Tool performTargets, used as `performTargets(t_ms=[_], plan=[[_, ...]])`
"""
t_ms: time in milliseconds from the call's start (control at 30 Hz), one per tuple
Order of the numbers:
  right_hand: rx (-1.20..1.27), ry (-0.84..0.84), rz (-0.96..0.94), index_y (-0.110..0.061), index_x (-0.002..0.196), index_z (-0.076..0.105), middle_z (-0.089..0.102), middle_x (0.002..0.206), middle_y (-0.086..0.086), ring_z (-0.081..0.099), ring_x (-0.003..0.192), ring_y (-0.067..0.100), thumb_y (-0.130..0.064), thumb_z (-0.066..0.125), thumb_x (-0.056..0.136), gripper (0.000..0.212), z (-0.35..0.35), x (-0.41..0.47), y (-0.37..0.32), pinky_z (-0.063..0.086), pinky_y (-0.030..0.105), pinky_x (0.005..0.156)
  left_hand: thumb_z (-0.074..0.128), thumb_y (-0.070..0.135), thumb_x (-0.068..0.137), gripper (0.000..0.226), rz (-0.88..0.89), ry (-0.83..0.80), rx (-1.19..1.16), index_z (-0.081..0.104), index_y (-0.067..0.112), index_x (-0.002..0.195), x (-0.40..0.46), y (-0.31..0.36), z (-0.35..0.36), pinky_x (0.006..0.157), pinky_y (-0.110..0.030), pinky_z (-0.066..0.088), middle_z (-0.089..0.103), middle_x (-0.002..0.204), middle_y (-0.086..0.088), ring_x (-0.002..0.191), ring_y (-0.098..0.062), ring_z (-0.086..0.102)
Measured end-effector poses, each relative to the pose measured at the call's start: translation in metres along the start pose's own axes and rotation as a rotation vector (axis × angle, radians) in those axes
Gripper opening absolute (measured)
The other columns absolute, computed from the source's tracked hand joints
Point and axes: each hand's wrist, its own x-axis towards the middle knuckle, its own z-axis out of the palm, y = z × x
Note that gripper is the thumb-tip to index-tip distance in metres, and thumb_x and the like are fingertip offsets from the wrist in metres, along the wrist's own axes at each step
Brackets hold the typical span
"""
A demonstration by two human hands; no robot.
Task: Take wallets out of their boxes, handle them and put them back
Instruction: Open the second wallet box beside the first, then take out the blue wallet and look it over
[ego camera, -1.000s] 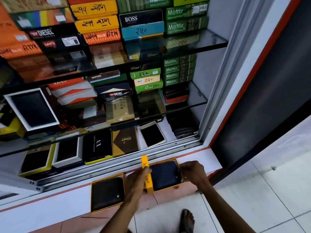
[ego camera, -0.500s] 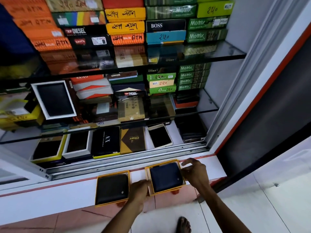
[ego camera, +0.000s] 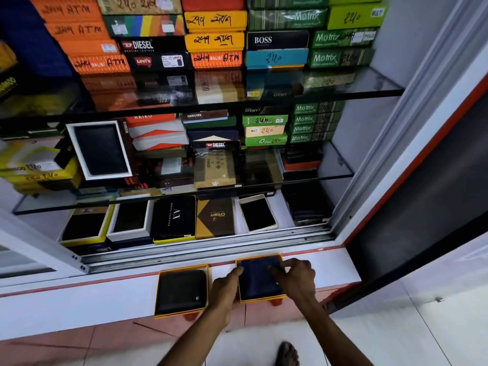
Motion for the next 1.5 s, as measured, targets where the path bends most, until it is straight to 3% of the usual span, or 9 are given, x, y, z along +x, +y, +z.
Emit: performTargets(t_ms=[133, 267, 367, 500, 667, 767, 1000, 1200, 1500], plan=[[0.18, -0.045, -0.052, -0.023, 0.074, 0.059, 0.067, 0.077, -0.003, 0.064, 0.073, 0.011, -0.028, 0.076, 0.079, 0.019, -0.008, -0.001, -0.007, 0.047, 0.017, 0.06, 0.06, 0.047, 0.086, 0.037, 0.028, -0.012, 0.063, 0.067, 0.012, 0.095, -0.003, 0.005, -0.001, 0.087, -0.043, 0.054, 0.073, 0.092, -0.008, 0.09, -0.024, 0.066], [0.58, -0.135, -0.062, -0.01, 0.071, 0.064, 0.074, 0.069, -0.001, 0.07, 0.082, 0.024, -0.004, 0.074, 0.081, 0.016, -0.024, -0.008, -0.013, 0.051, 0.017, 0.055, 0.06, 0.039, 0.09, 0.016, 0.211, 0.021, 0.115, 0.06, 0.029, 0.077, -0.008, 0.018, -0.005, 0.097, -0.044, 0.047, 0.063, 0.086, 0.013, 0.087, -0.012, 0.058], [0.764, -0.248, -0.124, -0.007, 0.069, 0.064, 0.074, 0.067, 0.003, 0.07, 0.071, 0.023, 0.005, 0.068, 0.084, 0.019, -0.041, -0.025, -0.026, 0.056, 0.024, 0.057, 0.058, 0.046, 0.089, 0.021, 0.211, -0.068, 0.164, 0.064, 0.026, 0.093, -0.013, 0.034, -0.01, 0.092, -0.041, 0.053, 0.071, 0.102, 0.002, 0.1, -0.021, 0.063], [0.852, -0.357, -0.185, -0.004, 0.092, 0.064, 0.075, 0.085, 0.011, 0.069, 0.07, 0.024, -0.012, 0.064, 0.091, 0.008, -0.065, -0.044, -0.048, 0.059, 0.036, 0.067, 0.063, 0.042, 0.086, 0.046, 0.126, -0.288, -0.03, 0.064, 0.007, 0.116, -0.017, 0.062, -0.028, 0.084, -0.047, 0.058, 0.076, 0.108, -0.013, 0.103, -0.031, 0.069], [0.483, -0.219, -0.602, -0.024, 0.11, 0.072, 0.074, 0.107, -0.005, 0.068, 0.095, 0.006, -0.023, 0.057, 0.096, 0.021, -0.102, -0.045, -0.088, 0.056, 0.023, 0.075, 0.079, 0.035, 0.073, 0.062, 0.058, -0.725, -0.167, 0.059, -0.005, 0.116, -0.035, 0.096, -0.059, 0.059, -0.034, 0.055, 0.072, 0.086, -0.014, 0.071, -0.026, 0.069], [0.298, -0.357, -0.814, -0.021, 0.128, 0.063, 0.068, 0.125, -0.003, 0.062, 0.116, 0.003, -0.022, 0.055, 0.098, 0.032, -0.114, -0.04, -0.116, 0.052, 0.018, 0.093, 0.066, 0.038, 0.085, 0.054, 0.06, -0.972, -0.064, 0.056, -0.006, 0.114, -0.043, 0.115, -0.068, 0.058, -0.031, 0.047, 0.066, 0.077, -0.011, 0.06, -0.021, 0.062], [0.088, -0.567, -0.965, -0.012, 0.12, 0.067, 0.073, 0.114, 0.008, 0.068, 0.107, 0.02, -0.019, 0.063, 0.093, 0.028, -0.126, -0.037, -0.148, 0.056, 0.043, 0.095, 0.054, 0.036, 0.092, 0.042, 0.108, -1.17, 0.081, 0.055, -0.004, 0.108, -0.057, 0.139, -0.076, 0.059, -0.027, 0.04, 0.064, 0.075, -0.008, 0.06, -0.016, 0.061], [-0.062, -0.607, -0.971, -0.023, 0.099, 0.068, 0.07, 0.093, 0.003, 0.065, 0.09, 0.027, -0.023, 0.058, 0.096, 0.011, -0.139, -0.043, -0.153, 0.054, 0.048, 0.081, 0.039, 0.03, 0.099, 0.038, 0.082, -1.177, 0.124, 0.054, -0.004, 0.107, -0.067, 0.151, -0.078, 0.061, -0.025, 0.047, 0.068, 0.078, -0.007, 0.063, -0.015, 0.064], [-0.075, -0.496, -0.958, -0.019, 0.092, 0.058, 0.054, 0.074, -0.013, 0.048, 0.063, -0.001, -0.012, 0.057, 0.092, 0.007, -0.142, -0.061, -0.152, 0.041, 0.014, 0.06, 0.067, 0.034, 0.085, 0.04, 0.114, -0.736, 0.183, 0.064, -0.002, 0.102, -0.061, 0.161, -0.08, 0.054, -0.031, 0.053, 0.069, 0.077, -0.014, 0.062, -0.024, 0.067]])
